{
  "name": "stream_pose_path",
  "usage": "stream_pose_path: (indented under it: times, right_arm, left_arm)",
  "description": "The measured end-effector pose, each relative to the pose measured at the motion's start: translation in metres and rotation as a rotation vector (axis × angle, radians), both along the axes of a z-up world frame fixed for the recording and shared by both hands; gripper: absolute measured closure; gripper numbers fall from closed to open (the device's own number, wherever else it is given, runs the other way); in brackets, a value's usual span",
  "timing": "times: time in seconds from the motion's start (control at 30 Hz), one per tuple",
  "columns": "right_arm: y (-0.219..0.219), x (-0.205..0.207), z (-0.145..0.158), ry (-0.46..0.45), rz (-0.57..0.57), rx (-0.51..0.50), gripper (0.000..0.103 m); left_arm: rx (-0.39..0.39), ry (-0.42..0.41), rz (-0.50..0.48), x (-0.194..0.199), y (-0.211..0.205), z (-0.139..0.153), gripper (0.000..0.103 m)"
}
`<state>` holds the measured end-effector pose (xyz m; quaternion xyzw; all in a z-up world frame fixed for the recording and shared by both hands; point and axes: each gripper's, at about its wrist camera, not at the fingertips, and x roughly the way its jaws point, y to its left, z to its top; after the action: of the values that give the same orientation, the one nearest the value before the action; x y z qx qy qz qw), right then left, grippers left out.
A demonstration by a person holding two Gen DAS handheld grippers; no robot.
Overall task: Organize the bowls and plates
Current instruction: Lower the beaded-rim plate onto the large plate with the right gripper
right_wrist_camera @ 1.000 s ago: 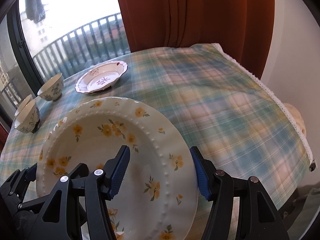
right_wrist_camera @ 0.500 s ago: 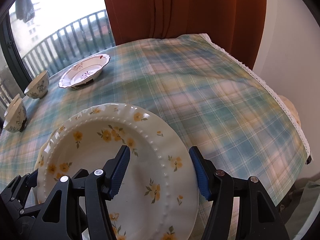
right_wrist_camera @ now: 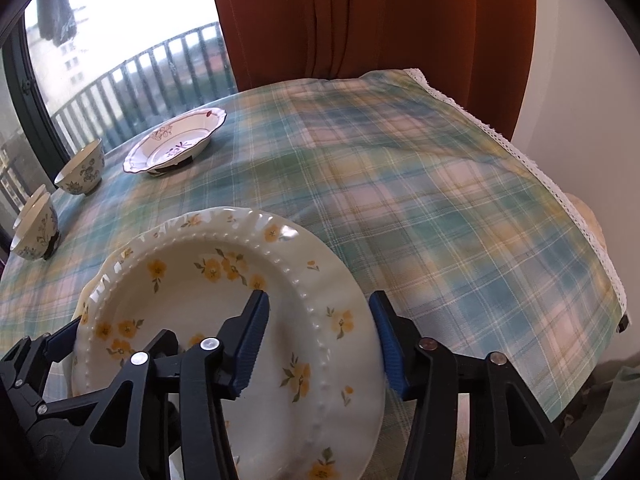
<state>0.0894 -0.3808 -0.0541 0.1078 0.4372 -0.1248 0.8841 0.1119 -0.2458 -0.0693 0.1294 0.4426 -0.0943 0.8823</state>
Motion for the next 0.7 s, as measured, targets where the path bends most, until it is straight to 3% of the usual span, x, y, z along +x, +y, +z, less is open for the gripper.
stream_pose_path:
  times: [0.27,0.5,0.7]
  right_arm:
    - [0.004,-0.005,-0.002,0.011,-0.004,-0.029,0.058]
    - [0.009,-0.004,-0.006,0.028,-0.027,-0.03,0.055]
    - [0.021,-0.001,-0.01,0.039,-0.03,0.0,0.05]
  left_arm:
    - [-0.058,0.053,-0.001,0.003,0.013,0.003,0.012]
    - [-0.074,0.034,-0.036,-0.002,0.02,0.006,0.014]
    - [-0.043,0.006,-0.017,-0.006,0.029,0.007,0.013]
